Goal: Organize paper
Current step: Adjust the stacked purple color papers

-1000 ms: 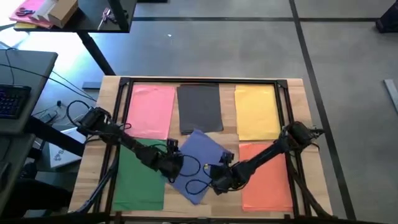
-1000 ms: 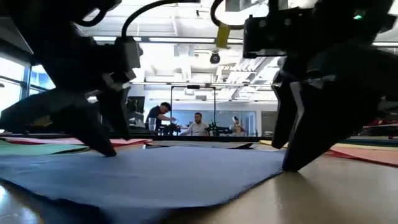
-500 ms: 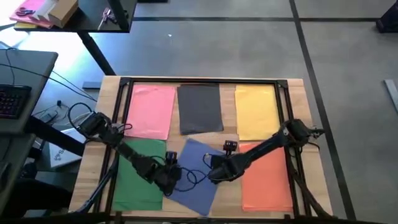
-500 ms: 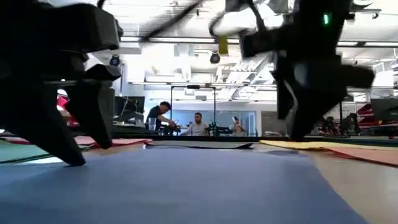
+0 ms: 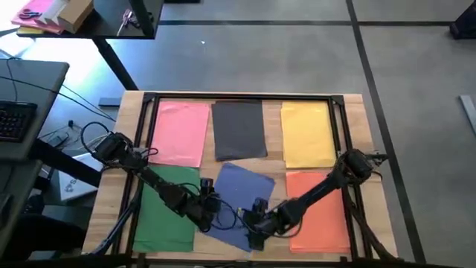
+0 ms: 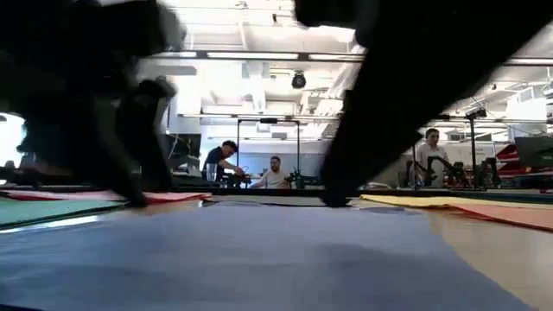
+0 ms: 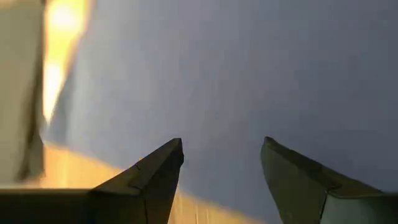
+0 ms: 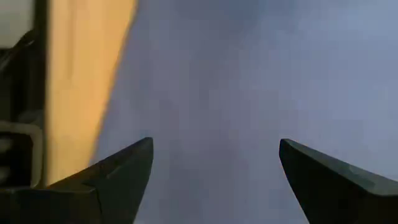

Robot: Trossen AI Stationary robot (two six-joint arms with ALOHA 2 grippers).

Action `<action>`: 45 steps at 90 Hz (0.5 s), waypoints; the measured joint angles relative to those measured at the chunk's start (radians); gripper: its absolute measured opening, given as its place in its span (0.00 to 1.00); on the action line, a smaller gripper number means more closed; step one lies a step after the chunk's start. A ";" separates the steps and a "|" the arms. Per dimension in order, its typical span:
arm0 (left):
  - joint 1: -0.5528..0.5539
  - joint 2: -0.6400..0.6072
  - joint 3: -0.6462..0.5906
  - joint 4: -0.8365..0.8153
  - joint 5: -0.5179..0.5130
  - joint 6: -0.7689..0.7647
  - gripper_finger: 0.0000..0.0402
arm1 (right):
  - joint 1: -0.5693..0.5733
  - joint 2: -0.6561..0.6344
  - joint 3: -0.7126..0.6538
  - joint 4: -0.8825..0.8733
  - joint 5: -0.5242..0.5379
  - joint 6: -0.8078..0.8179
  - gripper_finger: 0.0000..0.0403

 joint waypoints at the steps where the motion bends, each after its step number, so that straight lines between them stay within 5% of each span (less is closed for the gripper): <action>1: 0.002 0.000 0.000 0.008 -0.006 0.006 0.51 | 0.003 0.001 0.000 -0.003 0.000 0.000 0.82; 45: -0.008 0.126 -0.011 0.148 0.090 -0.184 0.51 | 0.002 0.008 0.008 -0.341 0.000 0.003 0.82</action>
